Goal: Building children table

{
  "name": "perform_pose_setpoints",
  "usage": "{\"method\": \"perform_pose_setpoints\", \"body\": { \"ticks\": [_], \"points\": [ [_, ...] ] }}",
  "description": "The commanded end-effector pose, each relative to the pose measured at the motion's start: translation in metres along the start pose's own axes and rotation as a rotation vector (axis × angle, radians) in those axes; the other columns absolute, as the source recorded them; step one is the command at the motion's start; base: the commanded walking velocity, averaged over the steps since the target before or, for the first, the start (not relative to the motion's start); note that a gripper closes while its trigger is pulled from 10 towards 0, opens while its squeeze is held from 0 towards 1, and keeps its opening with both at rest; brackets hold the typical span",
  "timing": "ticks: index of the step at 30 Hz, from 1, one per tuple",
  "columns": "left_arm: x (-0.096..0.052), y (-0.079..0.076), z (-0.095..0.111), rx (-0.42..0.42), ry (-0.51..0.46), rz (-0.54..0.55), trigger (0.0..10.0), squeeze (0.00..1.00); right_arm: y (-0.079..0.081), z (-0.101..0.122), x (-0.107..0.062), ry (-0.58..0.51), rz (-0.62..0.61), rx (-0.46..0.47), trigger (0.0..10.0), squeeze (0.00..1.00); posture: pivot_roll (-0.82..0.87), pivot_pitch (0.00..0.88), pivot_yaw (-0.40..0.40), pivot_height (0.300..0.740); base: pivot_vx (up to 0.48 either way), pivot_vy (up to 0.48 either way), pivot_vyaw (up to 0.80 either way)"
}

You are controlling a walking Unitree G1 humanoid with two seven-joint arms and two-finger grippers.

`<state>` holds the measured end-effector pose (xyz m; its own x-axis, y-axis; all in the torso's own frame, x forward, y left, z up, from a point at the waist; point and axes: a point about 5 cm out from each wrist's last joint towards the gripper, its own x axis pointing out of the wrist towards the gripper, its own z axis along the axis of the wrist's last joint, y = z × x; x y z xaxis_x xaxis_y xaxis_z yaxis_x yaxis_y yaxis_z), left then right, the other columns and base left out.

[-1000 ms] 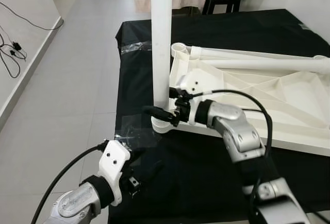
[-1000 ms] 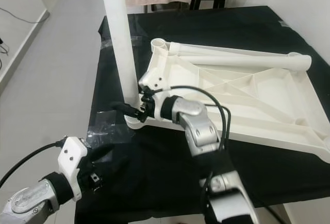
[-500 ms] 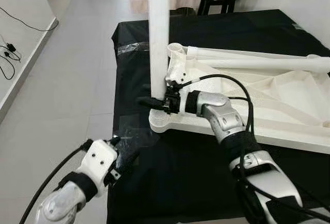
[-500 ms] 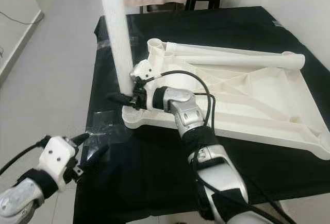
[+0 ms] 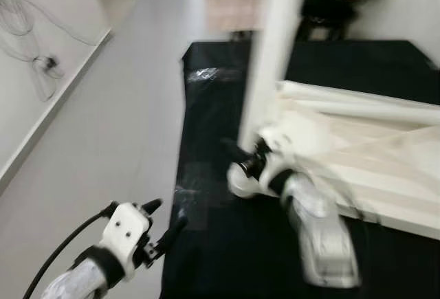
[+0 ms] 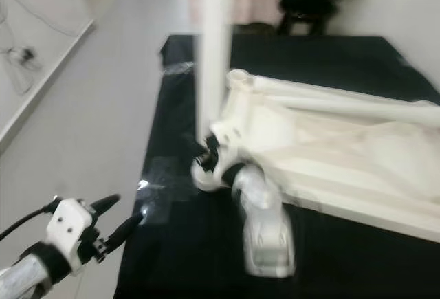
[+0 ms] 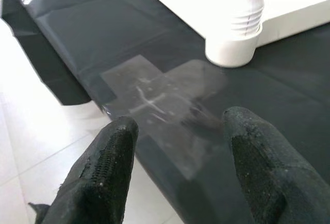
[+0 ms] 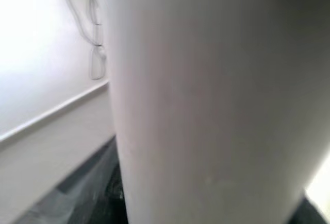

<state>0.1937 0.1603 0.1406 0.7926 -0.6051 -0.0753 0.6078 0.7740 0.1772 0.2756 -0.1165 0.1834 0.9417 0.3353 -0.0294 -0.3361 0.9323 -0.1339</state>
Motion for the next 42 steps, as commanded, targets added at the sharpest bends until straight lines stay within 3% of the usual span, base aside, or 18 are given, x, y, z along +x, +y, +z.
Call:
{"method": "perform_pose_setpoints", "body": {
  "ticks": [1, 5, 9, 10, 12, 13, 14, 15, 16, 17, 19, 22, 27, 29, 30, 38, 41, 42],
  "points": [
    [0.003, -0.003, -0.006, -0.006, 0.012, -0.043, 10.0, 0.0, -0.007, -0.045, -0.013, 0.224, -0.109, 0.006, 0.0, 0.0, 0.03, 0.165, 0.007, 0.74, 0.0, 0.0, 0.0],
    [0.012, 0.002, -0.009, 0.0, 0.012, -0.088, 10.0, 0.0, -0.005, -0.041, 0.006, 0.205, -0.024, 0.0, 0.0, 0.0, 0.04, 0.143, 0.01, 0.74, 0.0, 0.0, 0.0],
    [0.014, 0.004, -0.01, -0.007, 0.008, -0.105, 10.0, 0.0, 0.001, -0.033, -0.001, 0.24, -0.067, -0.009, 0.0, 0.0, 0.04, 0.142, 0.01, 0.74, 0.0, 0.0, 0.0],
    [0.014, 0.004, -0.011, -0.008, 0.008, -0.107, 10.0, 0.0, 0.002, -0.033, 0.0, 0.248, -0.063, -0.005, 10.0, 0.0, 0.04, 0.14, 0.01, 0.74, 0.0, 0.0, 0.0],
    [0.014, 0.004, -0.011, -0.008, 0.008, -0.107, 10.0, 0.0, 0.002, -0.033, 0.0, 0.248, -0.063, -0.005, 10.0, 0.0, 0.04, 0.14, 0.01, 0.74, 0.0, 0.0, 0.0],
    [0.019, 0.008, -0.012, 0.015, 0.002, -0.094, 10.0, 0.0, 0.007, -0.014, 0.021, 0.081, 0.328, 0.075, 10.0, 1.0, 0.07, 0.097, -0.001, 0.74, 0.0, 0.0, 0.0],
    [0.019, 0.008, -0.012, 0.015, 0.002, -0.094, 10.0, 0.0, 0.007, -0.014, 0.021, 0.081, 0.328, 0.075, 10.0, 1.0, 0.07, 0.097, -0.001, 0.74, 0.0, 0.0, 0.0],
    [0.022, 0.009, -0.013, 0.023, -0.001, -0.093, 10.0, 0.0, 0.005, -0.006, 0.026, 0.014, 0.456, 0.091, 10.0, 1.0, 0.07, 0.095, 0.001, 0.74, 0.0, 0.0, 0.0],
    [0.023, 0.011, -0.013, 0.028, -0.004, -0.096, 10.0, 0.0, 0.001, 0.0, 0.033, -0.03, 0.552, 0.085, 10.0, 0.0, 0.07, 0.092, 0.0, 0.74, 0.0, 0.0, 0.0],
    [0.023, 0.011, -0.013, 0.028, -0.004, -0.096, 10.0, 0.0, 0.001, 0.0, 0.033, -0.03, 0.552, 0.085, 10.0, 0.0, 0.07, 0.092, 0.0, 0.74, 0.0, 0.0, 0.0],
    [0.024, 0.013, -0.012, 0.025, -0.011, -0.116, 10.0, 0.0, -0.005, 0.005, 0.047, -0.05, 0.722, 0.023, 10.0, 0.0, 0.08, 0.088, -0.003, 0.74, 0.0, 0.0, 0.0],
    [0.026, 0.014, -0.012, 0.007, -0.019, -0.131, 10.0, 0.0, -0.007, 0.006, 0.055, -0.04, 0.786, -0.012, 10.0, 0.0, 0.08, 0.088, -0.003, 0.74, 0.0, 0.0, 0.0],
    [0.024, 0.014, -0.012, 0.002, -0.015, -0.158, 10.0, 0.0, -0.009, 0.009, 0.068, -0.029, 0.848, 0.019, 10.0, 0.0, 0.1, 0.096, -0.01, 0.74, 0.0, 0.0, 0.0],
    [0.022, 0.019, -0.01, 0.003, -0.023, -0.149, 10.0, 0.0, -0.009, 0.011, 0.073, -0.027, 0.887, 0.037, 9.2, 0.0, 0.1, 0.087, -0.022, 0.74, 0.0, 0.0, 0.0],
    [0.022, 0.022, -0.01, 0.012, -0.024, -0.146, 10.0, 0.0, -0.009, 0.012, 0.077, -0.028, 0.902, 0.034, 0.0, 0.0, 0.1, 0.065, -0.021, 0.74, 0.0, 0.0, 0.0],
    [0.028, 0.008, -0.014, 0.019, -0.034, -0.155, 10.0, 0.0, -0.019, 0.012, 0.079, -0.055, 0.932, -0.006, 0.0, 0.0, 0.06, 0.077, -0.022, 0.74, 0.0, 0.0, 0.0],
    [0.028, 0.008, -0.013, 0.019, -0.035, -0.155, 10.0, 0.0, -0.023, 0.009, 0.077, -0.052, 0.89, -0.019, 0.0, 0.0, 0.05, 0.082, -0.021, 0.74, 0.0, 0.0, 0.0],
    [0.029, 0.008, -0.012, 0.024, -0.036, -0.16, 10.0, 0.0, -0.025, 0.003, 0.075, -0.029, 0.765, -0.016, 0.0, 0.0, 0.04, 0.093, -0.011, 0.74, 0.0, 0.0, 0.0]
  ]
}}
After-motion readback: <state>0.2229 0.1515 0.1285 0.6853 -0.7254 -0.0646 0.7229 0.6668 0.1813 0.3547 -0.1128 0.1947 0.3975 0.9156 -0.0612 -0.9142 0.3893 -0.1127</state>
